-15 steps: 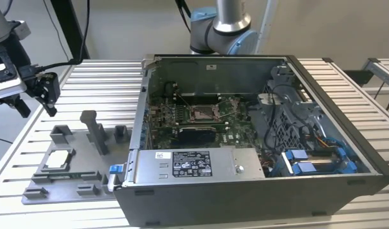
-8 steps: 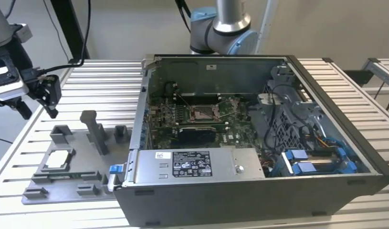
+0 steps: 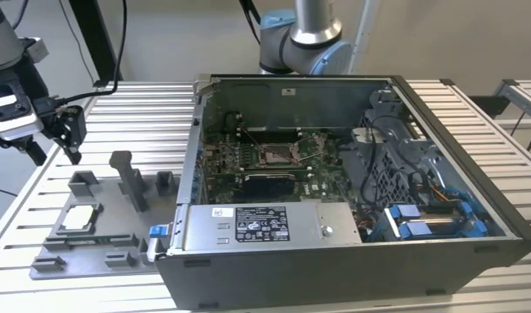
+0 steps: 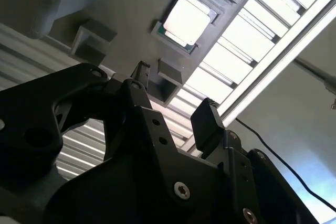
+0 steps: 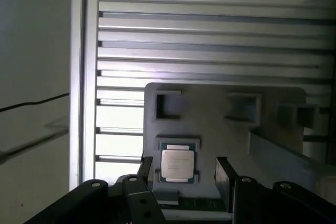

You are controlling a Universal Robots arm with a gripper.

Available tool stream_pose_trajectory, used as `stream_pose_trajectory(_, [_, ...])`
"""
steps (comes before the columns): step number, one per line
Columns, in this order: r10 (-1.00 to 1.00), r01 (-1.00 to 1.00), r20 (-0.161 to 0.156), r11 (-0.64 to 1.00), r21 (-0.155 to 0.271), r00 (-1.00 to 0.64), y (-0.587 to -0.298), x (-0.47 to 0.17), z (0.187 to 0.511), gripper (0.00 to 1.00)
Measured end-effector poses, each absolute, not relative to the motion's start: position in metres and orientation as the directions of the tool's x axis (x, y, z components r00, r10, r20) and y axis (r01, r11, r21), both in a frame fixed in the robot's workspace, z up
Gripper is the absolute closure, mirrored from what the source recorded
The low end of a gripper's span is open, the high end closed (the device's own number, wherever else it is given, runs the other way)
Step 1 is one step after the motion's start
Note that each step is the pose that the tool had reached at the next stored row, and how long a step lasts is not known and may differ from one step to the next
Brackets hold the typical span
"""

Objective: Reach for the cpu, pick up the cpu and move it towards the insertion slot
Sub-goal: 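Pick up the cpu and move it towards the insertion slot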

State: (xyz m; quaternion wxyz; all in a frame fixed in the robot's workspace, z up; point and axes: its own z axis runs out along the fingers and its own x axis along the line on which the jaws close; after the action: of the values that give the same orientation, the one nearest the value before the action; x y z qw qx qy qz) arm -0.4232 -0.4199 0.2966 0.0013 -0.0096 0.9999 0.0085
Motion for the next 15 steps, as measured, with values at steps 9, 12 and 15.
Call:
stream_pose_trajectory(9, [-0.019,-0.019,-0.002,1.000,-0.005,-1.000,-0.413,-0.423,0.287,0.00])
stream_pose_trajectory(12, [-0.019,-0.019,-0.002,1.000,-0.013,-1.000,-0.410,-0.423,0.284,0.00])
stream_pose_trajectory(15, [-0.019,-0.019,-0.002,1.000,-0.020,-1.000,-0.407,-0.423,0.281,0.00])
